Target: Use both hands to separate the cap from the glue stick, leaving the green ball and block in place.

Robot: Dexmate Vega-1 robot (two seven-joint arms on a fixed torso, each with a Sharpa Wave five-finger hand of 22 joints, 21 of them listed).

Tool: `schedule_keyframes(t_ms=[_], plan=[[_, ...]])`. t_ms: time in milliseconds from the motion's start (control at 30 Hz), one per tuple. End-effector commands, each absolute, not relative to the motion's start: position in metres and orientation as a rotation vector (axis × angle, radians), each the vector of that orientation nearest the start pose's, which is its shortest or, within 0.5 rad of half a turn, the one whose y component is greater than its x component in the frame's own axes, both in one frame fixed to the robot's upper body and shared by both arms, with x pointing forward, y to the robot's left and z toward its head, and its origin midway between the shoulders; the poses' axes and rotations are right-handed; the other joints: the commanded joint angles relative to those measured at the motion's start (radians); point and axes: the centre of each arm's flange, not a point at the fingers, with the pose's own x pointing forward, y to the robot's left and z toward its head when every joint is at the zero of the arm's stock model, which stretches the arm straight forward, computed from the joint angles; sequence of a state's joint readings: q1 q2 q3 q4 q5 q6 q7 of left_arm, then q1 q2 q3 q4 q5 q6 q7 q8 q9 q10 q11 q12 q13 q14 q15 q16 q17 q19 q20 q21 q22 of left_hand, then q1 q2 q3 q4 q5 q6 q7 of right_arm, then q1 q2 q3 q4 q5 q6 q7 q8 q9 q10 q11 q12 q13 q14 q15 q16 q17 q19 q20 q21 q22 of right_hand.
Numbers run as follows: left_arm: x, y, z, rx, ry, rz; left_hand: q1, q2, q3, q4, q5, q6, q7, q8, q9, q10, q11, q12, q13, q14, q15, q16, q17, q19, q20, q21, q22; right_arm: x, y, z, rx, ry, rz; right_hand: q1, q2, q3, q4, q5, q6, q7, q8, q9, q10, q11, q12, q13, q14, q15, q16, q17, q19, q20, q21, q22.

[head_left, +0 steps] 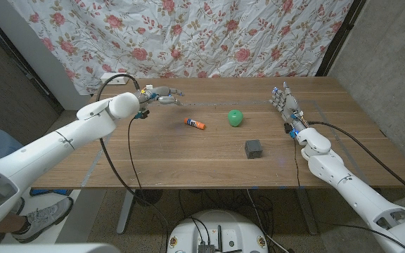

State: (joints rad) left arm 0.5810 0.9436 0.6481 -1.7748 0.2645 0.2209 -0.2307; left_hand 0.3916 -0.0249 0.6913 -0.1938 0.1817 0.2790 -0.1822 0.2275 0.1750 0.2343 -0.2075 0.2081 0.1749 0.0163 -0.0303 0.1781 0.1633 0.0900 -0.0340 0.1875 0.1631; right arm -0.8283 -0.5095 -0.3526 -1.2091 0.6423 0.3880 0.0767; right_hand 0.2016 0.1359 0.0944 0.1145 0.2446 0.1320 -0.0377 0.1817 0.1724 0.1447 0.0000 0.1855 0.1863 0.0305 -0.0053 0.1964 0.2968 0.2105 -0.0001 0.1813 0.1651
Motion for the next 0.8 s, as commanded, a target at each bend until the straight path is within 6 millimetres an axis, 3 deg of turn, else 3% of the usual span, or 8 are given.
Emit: schedule_keyframes(t_ms=[33, 567, 800], plan=[[0.599, 0.244, 0.095, 1.582, -0.45, -0.112, 0.036, -0.018, 0.004, -0.003, 0.009, 0.022, 0.002, 0.009, 0.004, 0.025, -0.004, 0.003, 0.004, 0.016, -0.1, 0.003, 0.003, 0.017, -0.083, -0.002, 0.0, 0.658, -0.318, -0.031, 0.024, -0.632, 0.18, -0.001, 0.0, 0.006, 0.004, 0.004, 0.004, -0.001, 0.003, 0.002, 0.005, -0.003, 0.007, 0.002, 0.005, -0.009, 0.003, 0.002, 0.006, -0.006, 0.005, 0.002], [0.59, 0.217, 0.091, 1.834, -0.462, -0.07, 0.122, -0.084, -0.009, 0.001, 0.006, 0.044, -0.014, 0.013, 0.005, 0.045, -0.008, -0.01, 0.005, 0.025, -0.106, 0.0, 0.003, 0.023, -0.089, -0.006, 0.001, 0.659, -0.32, -0.032, 0.031, -0.632, 0.182, -0.001, 0.003, 0.011, 0.002, 0.005, 0.005, 0.0, 0.004, 0.002, 0.006, -0.001, 0.007, 0.001, 0.008, -0.011, 0.005, -0.003, 0.007, -0.008, 0.006, 0.002], [0.589, 0.204, 0.084, 1.917, -0.458, -0.047, 0.15, -0.104, -0.018, 0.004, 0.005, 0.022, -0.015, 0.003, 0.005, 0.045, -0.006, -0.013, 0.006, 0.018, -0.113, -0.002, 0.004, 0.015, -0.072, -0.007, 0.002, 0.658, -0.321, -0.033, 0.034, -0.629, 0.18, -0.002, 0.003, 0.013, 0.002, 0.006, 0.006, -0.001, 0.004, 0.002, 0.003, 0.001, 0.006, 0.001, 0.009, -0.005, 0.005, -0.006, 0.01, -0.008, 0.006, 0.002]])
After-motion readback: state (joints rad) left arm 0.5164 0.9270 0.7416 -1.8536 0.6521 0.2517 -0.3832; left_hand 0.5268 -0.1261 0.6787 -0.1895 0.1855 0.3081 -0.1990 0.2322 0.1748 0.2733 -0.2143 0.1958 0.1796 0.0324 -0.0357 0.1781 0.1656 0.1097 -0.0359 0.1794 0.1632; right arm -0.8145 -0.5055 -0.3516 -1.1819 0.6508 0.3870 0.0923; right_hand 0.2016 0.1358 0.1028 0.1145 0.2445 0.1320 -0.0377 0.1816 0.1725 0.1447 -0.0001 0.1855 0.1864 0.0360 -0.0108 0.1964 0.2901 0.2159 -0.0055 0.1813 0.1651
